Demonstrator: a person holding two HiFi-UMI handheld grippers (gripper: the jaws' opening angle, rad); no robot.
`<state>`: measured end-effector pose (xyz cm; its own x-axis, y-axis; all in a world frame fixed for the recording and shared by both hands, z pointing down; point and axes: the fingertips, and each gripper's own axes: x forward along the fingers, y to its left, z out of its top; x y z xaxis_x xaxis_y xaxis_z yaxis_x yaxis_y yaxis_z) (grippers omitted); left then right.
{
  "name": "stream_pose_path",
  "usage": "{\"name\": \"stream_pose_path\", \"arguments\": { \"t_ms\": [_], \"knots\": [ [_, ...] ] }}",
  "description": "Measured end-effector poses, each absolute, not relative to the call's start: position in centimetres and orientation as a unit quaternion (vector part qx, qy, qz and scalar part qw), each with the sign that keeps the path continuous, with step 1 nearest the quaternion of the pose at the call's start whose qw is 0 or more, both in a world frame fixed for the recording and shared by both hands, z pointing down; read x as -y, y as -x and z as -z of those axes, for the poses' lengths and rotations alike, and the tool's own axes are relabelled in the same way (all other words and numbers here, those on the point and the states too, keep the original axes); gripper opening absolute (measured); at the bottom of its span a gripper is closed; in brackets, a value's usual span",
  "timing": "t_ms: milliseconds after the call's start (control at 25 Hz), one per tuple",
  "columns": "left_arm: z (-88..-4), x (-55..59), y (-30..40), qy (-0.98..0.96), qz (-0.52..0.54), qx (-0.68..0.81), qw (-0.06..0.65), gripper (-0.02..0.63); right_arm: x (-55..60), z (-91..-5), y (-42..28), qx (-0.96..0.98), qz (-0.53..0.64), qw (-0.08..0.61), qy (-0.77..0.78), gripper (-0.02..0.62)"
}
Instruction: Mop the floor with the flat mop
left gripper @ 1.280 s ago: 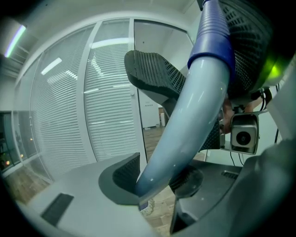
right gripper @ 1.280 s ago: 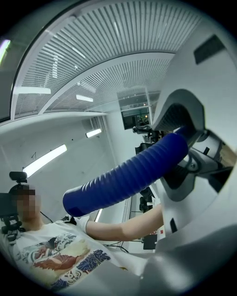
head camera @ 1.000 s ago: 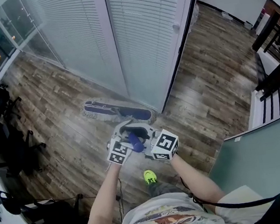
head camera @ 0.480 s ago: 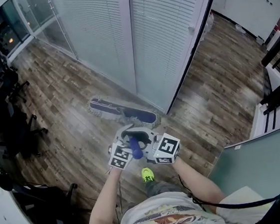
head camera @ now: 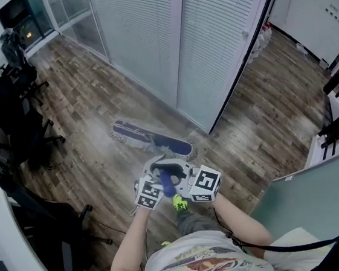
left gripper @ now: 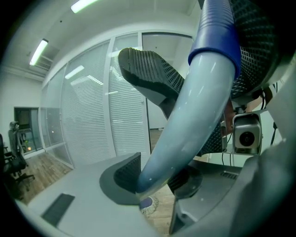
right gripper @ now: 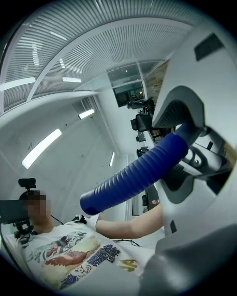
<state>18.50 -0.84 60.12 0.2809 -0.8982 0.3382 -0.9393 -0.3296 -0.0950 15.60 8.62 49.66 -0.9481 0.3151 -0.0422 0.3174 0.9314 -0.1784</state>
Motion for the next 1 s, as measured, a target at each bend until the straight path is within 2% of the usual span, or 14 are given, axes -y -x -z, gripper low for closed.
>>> {"name": "stream_pose_path", "arguments": {
  "t_ms": [560, 1000],
  "knots": [
    [-60.3, -22.6, -24.0, -0.772, -0.15, 0.613, 0.07, 0.121, -32.5, -50.2, -21.8, -0.975, 0.088, -0.017, -0.202, 0.235],
    [-60.9, -28.9, -24.8, -0.763, -0.144, 0.625, 0.076, 0.121, -38.8, -50.2, -22.8, -0.971, 0.082, -0.028, -0.221, 0.236]
  ]
}}
